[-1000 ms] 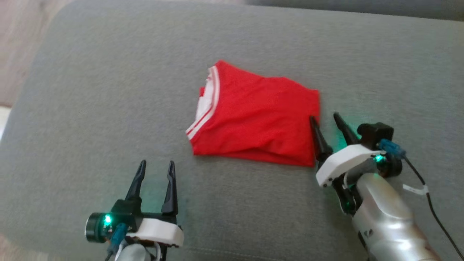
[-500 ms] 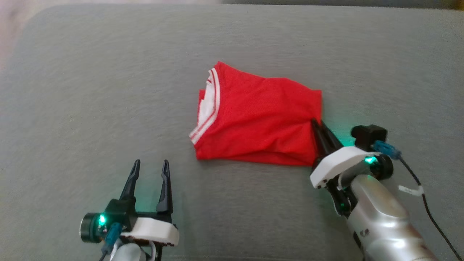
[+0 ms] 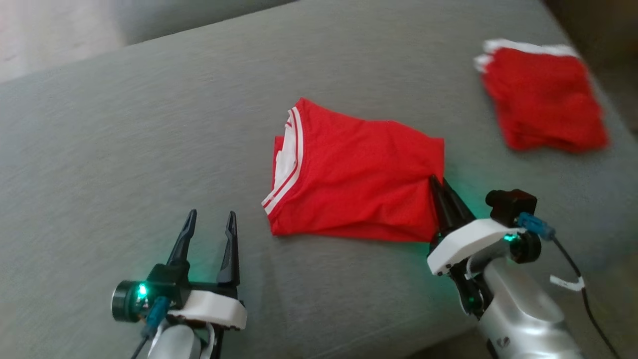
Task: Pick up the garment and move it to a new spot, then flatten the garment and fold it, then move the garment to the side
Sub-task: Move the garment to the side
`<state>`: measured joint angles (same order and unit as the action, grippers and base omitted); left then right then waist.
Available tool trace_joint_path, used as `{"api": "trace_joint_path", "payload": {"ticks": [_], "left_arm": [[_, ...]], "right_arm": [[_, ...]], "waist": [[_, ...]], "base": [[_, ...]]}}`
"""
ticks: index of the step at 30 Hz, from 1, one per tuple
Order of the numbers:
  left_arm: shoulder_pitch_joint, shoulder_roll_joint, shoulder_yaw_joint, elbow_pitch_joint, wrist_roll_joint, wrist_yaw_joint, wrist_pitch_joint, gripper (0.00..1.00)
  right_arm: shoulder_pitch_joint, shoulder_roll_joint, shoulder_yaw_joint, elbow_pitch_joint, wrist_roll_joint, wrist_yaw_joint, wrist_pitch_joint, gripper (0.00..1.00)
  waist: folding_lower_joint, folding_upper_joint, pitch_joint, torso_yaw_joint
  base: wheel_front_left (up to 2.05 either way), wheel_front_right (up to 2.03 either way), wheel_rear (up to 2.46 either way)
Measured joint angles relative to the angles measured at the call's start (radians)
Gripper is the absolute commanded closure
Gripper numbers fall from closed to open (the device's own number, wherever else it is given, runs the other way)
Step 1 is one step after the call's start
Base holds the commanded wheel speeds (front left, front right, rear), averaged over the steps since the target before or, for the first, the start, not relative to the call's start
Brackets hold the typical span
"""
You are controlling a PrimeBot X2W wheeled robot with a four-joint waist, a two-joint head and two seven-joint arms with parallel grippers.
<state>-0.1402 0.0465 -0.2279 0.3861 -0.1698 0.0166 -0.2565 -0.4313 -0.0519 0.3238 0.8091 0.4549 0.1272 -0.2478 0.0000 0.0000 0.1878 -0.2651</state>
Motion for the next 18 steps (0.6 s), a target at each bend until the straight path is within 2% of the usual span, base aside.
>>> {"api": "trace_joint_path", "payload": {"ticks": [5,9,13,18], "left_arm": [[-0.001,0.0,0.002,0.004,0.013,-0.008,0.0,0.0],[-0.003,0.0,0.002,0.012,0.023,-0.009,0.0,0.0],[-0.007,0.0,0.007,0.026,0.039,-0.018,0.0,0.0],[-0.019,0.0,0.019,0.034,0.058,-0.027,0.0,0.0]], "right_arm": [[0.015,0.0,0.011,-0.004,-0.026,0.0,0.0,1.0],[0.011,-0.003,-0.014,-0.005,-0.085,0.0,0.0,1.0],[-0.038,-0.031,-0.04,-0.005,-0.115,0.0,0.0,1.0],[-0.263,-0.119,-0.067,0.021,-0.175,0.0,0.002,1.0]], "waist": [[0.0,0.0,0.006,-0.119],[0.0,0.0,0.018,-0.181],[0.0001,0.0,0.042,-0.199],[0.0001,0.0,0.063,-0.173]], "base": [[0.0,0.0,0.0],[0.0,0.0,0.0],[0.0,0.0,0.0],[0.0,0.0,0.0]]}}
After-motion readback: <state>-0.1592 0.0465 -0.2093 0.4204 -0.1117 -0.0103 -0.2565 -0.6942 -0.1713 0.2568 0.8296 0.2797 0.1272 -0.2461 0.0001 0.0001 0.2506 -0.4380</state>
